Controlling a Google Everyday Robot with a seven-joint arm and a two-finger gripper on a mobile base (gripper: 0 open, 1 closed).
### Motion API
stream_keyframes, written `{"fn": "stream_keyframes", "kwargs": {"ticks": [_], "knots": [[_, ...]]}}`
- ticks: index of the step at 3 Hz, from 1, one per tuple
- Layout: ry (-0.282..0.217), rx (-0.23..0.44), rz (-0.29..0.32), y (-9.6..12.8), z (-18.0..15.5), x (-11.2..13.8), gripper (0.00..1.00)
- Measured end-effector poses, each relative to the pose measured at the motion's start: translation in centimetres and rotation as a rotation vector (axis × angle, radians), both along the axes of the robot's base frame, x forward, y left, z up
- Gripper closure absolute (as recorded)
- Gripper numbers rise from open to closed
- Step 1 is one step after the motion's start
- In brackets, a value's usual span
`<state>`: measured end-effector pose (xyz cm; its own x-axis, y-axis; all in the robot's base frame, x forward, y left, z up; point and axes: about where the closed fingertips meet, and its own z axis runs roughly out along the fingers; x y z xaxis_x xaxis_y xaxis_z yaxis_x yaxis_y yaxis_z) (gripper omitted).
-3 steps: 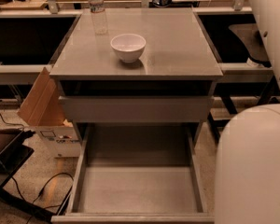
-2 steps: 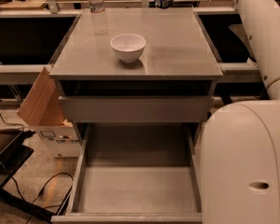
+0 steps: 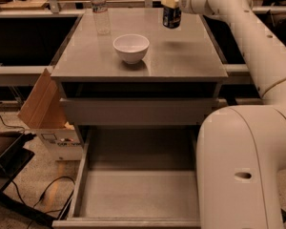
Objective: Pick pepsi can from middle drawer and place on counter
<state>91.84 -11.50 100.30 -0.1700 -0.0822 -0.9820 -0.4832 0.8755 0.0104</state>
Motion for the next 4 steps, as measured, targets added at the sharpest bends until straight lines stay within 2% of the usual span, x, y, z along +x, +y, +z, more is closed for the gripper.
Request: {"fn": "stream_keyframes", "kwargs": {"ticks": [1,2,4], "knots": [[0.034,0.054,-0.035,-0.9,-4.6,0.9,1.00],[0.077,0.079,-0.059,-2.1,-10.0,1.0,1.00],[0.077,0.079,-0.059,-2.1,-8.9,1.0,0.50]]}}
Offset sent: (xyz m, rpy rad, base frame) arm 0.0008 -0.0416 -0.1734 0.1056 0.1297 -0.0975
